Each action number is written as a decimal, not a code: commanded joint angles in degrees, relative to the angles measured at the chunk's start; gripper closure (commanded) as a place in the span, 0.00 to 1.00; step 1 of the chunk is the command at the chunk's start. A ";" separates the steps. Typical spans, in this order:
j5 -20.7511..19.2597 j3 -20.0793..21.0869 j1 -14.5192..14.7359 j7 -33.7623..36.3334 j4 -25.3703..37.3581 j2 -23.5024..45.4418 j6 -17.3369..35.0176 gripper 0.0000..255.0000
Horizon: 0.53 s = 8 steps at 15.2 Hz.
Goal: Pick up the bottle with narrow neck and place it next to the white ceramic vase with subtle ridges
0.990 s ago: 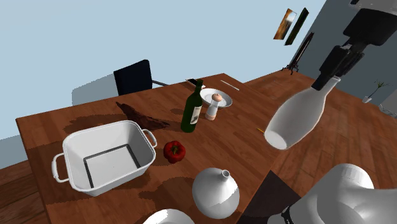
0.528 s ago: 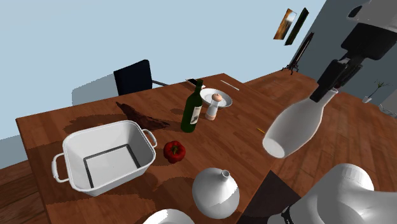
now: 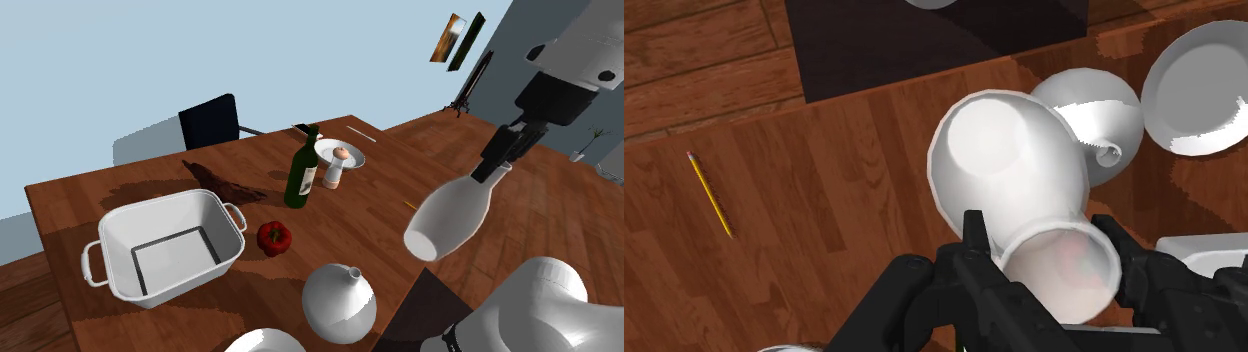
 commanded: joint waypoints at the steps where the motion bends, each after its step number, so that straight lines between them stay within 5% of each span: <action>1: 0.10 0.08 0.06 -0.02 -1.89 -0.85 1.08 1.00; 8: 0.49 0.42 0.33 -0.08 -9.06 -4.14 4.96 1.00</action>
